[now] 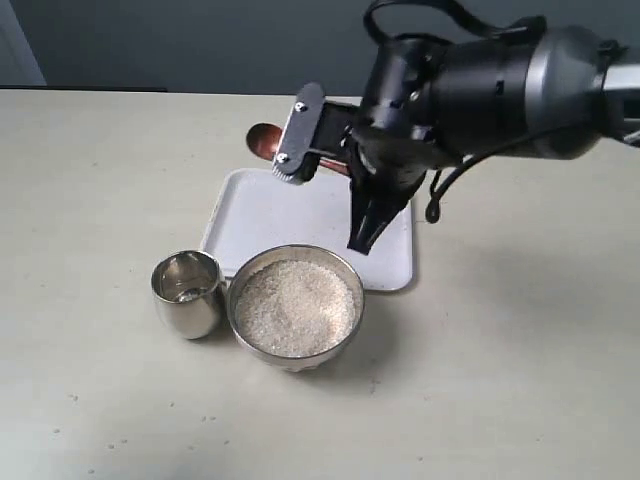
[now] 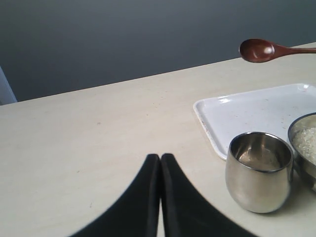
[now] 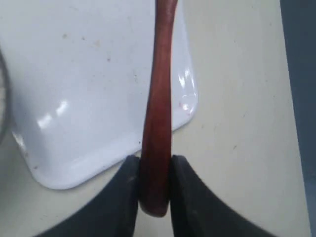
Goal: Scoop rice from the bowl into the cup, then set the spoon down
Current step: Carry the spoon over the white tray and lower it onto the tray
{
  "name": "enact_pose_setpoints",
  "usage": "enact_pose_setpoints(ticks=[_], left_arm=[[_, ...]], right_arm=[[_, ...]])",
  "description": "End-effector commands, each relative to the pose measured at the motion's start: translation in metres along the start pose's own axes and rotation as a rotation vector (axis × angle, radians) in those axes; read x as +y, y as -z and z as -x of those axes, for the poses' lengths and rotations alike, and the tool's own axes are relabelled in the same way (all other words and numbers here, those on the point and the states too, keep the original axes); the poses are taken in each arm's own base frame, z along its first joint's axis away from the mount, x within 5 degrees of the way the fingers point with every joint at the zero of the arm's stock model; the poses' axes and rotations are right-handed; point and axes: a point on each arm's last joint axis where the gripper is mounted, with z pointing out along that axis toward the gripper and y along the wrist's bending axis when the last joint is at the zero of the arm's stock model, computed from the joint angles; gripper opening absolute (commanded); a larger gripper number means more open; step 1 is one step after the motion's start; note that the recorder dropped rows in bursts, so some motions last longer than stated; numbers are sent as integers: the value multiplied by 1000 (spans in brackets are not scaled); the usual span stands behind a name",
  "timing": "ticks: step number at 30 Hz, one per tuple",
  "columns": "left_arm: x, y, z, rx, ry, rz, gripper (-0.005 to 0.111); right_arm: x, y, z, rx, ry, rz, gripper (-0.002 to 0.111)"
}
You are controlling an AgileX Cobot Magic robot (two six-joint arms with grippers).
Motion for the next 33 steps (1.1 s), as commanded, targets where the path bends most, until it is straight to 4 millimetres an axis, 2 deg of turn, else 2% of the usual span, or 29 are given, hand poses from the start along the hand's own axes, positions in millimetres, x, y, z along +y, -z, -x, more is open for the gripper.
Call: enact_pose_setpoints(ticks=[1, 7, 17, 33], left_arm=[[0, 1, 2, -19, 1, -1, 1], [0, 1, 2, -19, 1, -1, 1], [0, 1, 2, -19, 1, -1, 1], [0, 1, 2, -19, 1, -1, 1]], right_arm=[[-26, -15, -21, -19, -68, 91, -1], [-31, -22, -32, -14, -75, 186, -1], [-14, -53, -35, 72, 21, 248, -1], [-16, -57, -34, 55, 42, 212, -1]])
